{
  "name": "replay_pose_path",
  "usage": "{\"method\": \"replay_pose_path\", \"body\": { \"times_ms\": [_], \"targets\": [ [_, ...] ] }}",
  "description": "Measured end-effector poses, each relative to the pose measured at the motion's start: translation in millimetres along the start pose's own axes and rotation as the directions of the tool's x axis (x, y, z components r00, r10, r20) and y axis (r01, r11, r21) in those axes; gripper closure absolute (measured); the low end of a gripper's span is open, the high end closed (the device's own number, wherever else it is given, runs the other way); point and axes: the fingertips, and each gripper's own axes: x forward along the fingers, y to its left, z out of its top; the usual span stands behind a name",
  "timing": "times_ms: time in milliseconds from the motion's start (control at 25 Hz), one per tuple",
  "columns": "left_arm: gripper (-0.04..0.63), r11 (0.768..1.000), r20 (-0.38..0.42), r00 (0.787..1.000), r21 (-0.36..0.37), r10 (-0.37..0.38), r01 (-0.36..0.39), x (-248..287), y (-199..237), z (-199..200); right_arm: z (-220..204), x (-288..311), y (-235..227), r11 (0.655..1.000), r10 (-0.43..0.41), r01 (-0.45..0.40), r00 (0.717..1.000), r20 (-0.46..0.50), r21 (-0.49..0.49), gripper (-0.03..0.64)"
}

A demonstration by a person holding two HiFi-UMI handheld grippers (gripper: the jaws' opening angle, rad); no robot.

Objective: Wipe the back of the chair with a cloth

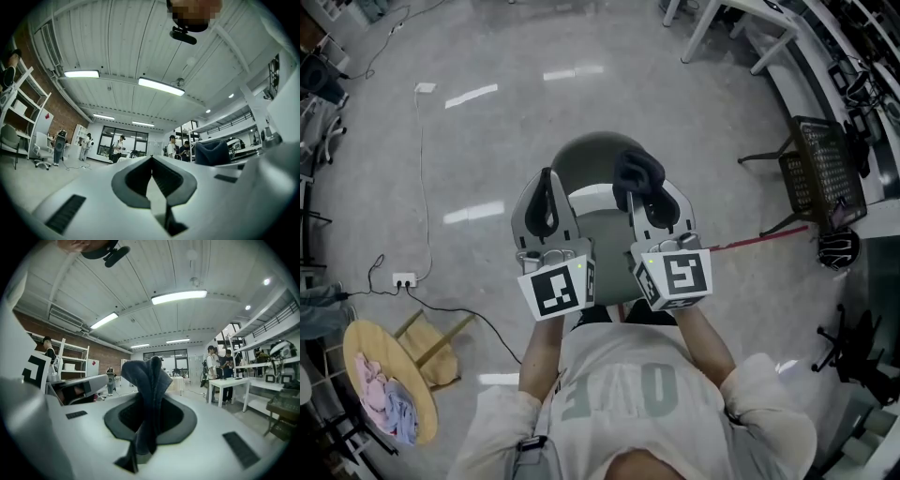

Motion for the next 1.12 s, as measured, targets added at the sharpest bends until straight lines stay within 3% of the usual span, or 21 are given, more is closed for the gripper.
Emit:
{"method": "replay_pose_path", "body": {
  "times_ms": [640, 920, 1120],
  "targets": [
    [0.58, 0.997, -0.045, 0.996, 0.032, 0.077, -0.075, 43.8, -7.5, -23.8, -25.5, 48.1, -35.9, 0.995, 0.093, -0.091, 0.995, -0.044, 0.051, 0.558],
    [0.58, 0.993, -0.069, 0.992, 0.071, 0.104, -0.099, 50.6, 36.0, -103.1, -96.3, 103.5, 7.0, 0.965, 0.239, -0.233, 0.971, -0.032, 0.118, 0.558],
    [0.58, 0.985, -0.099, 0.982, 0.08, 0.163, -0.155, 39.5, 56.6, -182.9, -169.5, 139.3, 14.0, 0.958, 0.271, -0.265, 0.962, -0.041, 0.109, 0.558]
  ]
}}
